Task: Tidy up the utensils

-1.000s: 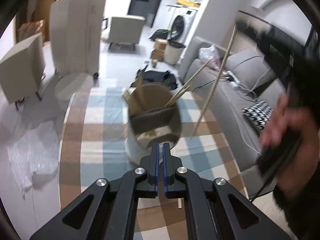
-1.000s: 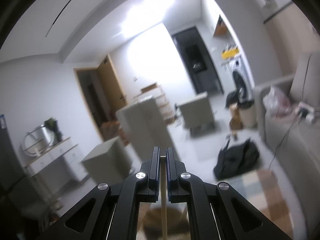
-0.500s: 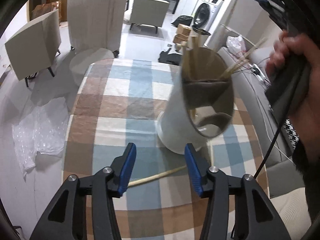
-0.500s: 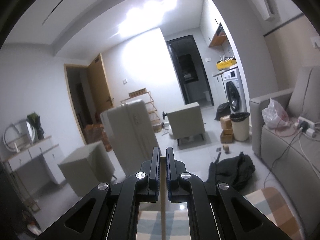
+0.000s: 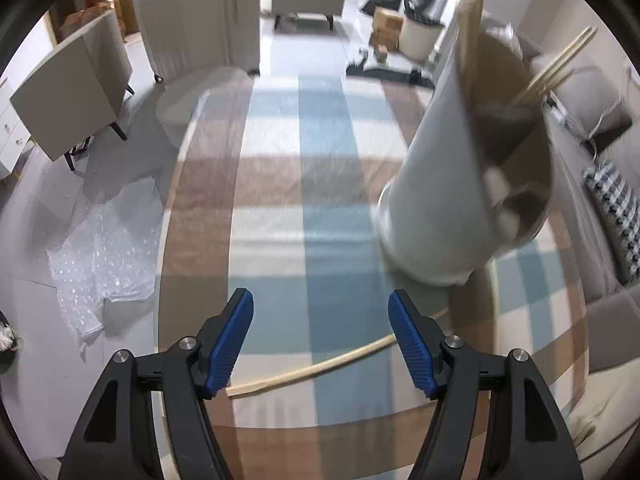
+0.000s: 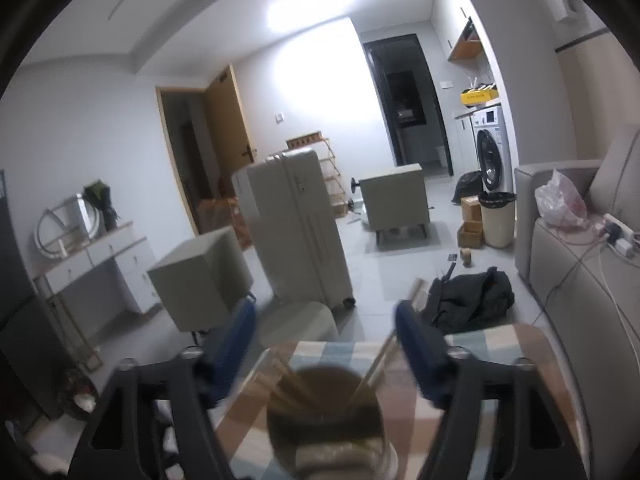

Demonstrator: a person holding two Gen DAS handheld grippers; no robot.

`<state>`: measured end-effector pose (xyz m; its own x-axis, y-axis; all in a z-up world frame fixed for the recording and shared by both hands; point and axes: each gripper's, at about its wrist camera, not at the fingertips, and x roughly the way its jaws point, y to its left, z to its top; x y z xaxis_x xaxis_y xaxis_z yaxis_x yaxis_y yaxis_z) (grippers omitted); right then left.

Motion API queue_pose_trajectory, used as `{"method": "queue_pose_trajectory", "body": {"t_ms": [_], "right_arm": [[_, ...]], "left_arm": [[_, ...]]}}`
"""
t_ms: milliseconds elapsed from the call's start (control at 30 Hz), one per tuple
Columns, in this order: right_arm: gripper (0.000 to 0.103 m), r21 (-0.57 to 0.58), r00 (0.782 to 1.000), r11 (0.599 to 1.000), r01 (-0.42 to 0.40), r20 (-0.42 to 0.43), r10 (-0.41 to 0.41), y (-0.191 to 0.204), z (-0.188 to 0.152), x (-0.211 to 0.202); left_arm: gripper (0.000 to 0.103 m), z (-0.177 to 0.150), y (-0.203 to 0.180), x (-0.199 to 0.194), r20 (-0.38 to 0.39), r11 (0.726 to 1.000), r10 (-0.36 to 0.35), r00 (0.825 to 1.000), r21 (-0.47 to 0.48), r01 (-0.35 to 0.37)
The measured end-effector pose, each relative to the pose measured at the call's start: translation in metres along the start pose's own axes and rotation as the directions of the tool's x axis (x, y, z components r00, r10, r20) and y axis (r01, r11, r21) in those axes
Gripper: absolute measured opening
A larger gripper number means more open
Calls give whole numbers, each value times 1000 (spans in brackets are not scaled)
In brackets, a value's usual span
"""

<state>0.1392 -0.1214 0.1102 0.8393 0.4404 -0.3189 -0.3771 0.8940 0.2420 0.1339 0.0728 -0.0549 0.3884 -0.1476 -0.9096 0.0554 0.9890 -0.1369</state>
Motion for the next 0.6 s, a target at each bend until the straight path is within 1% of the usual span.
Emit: {"method": "queue_pose_trajectory", "body": {"t_ms": [67,200,267,300,367,400,467,533,600], "right_arm": [[82,1,1000,1000,16,-14,-16,-6,-8,-19],[82,6,999,1000,18,-48,-18,-20,-19,-29],[82,32,998,999,24,-67,-22,-26,-21,-30],[82,47,997,999,27,-75,-23,-29,-23,-30],[82,73,992,996,57,-120,-48,-39,-32,-30],[82,85,988,994,62,-149,-49,-44,-38,-30],[82,103,972,992,71,-231,-46,-53,-55,-30],[82,95,951,991,93,-302,-60,-61,-74,-34],[82,101,926,988,118,-369,-73,-70,-92,-35]], "left_arm": [[66,-5,1,10,-56,1000,-7,998,7,8],[66,-11,-4,12,-72,1000,-24,997,12,25],[66,-12,-12,12,-54,998,2,999,67,1],[66,-14,-18,15,-62,995,2,998,101,4],[66,-18,-29,19,-80,988,-6,997,152,18],[66,-21,-36,20,-77,981,12,997,193,4],[66,-26,-53,21,-75,960,16,997,282,5],[66,-30,-69,27,-69,932,46,997,361,-18],[66,-30,-79,35,-73,918,74,995,394,-39]]}}
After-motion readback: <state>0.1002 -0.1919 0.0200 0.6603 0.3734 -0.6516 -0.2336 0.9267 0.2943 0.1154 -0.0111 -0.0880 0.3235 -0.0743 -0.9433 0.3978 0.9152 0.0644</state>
